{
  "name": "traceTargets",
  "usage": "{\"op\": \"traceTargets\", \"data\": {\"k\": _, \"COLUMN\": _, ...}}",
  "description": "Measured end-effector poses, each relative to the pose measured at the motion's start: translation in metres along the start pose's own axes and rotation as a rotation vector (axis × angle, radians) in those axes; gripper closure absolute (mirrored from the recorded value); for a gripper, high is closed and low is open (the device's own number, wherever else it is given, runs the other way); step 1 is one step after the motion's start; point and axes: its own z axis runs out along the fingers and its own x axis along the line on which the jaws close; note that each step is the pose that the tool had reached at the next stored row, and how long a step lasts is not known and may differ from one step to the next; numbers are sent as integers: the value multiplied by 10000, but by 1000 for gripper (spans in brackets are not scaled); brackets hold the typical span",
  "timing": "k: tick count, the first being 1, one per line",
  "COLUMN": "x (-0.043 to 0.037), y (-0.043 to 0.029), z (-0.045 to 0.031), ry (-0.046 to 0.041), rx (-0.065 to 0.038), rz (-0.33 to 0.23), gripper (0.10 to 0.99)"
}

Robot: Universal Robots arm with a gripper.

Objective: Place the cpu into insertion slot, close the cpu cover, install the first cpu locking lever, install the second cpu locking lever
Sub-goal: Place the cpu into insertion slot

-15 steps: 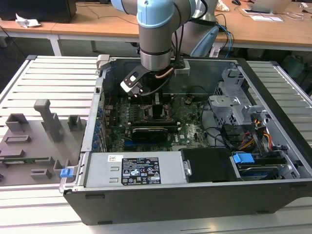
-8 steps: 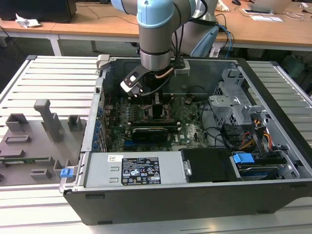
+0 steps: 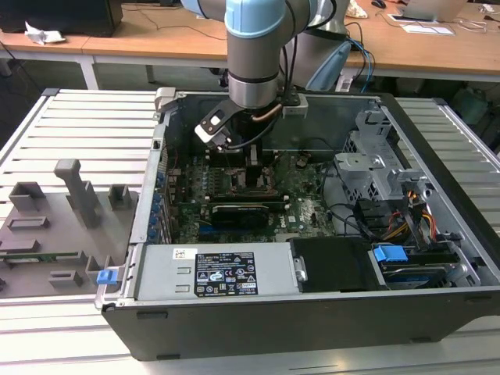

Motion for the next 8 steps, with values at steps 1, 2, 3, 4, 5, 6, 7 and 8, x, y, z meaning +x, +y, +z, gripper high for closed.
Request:
{"op": "traceTargets", "data": {"k": 1, "x": 0, "y": 6, "z": -4, "ry": -3, "rx": 37, "rz": -1, "gripper": 682}}
{"op": "traceTargets", "data": {"k": 2, "x": 0, "y": 9, "z": -6, "ry": -2, "rx": 56, "rz": 1, "gripper": 741}}
{"op": "traceTargets", "data": {"k": 3, "x": 1, "y": 13, "z": -10, "ry": -2, "rx": 82, "rz": 0, "gripper": 800}}
{"op": "traceTargets", "data": {"k": 4, "x": 1, "y": 18, "z": -18, "ry": -2, "rx": 116, "rz": 1, "gripper": 922}}
{"op": "traceTargets", "data": {"k": 5, "x": 0, "y": 18, "z": -26, "ry": -5, "rx": 134, "rz": 2, "gripper": 980}}
{"op": "traceTargets", "data": {"k": 6, "x": 1, "y": 19, "z": -32, "ry": -4, "rx": 138, "rz": 2, "gripper": 980}}
{"op": "traceTargets", "data": {"k": 7, "x": 1, "y": 20, "z": -34, "ry": -2, "rx": 138, "rz": 2, "gripper": 980}}
{"op": "traceTargets", "data": {"k": 8, "x": 1, "y": 20, "z": -38, "ry": -3, "rx": 140, "rz": 1, "gripper": 980}}
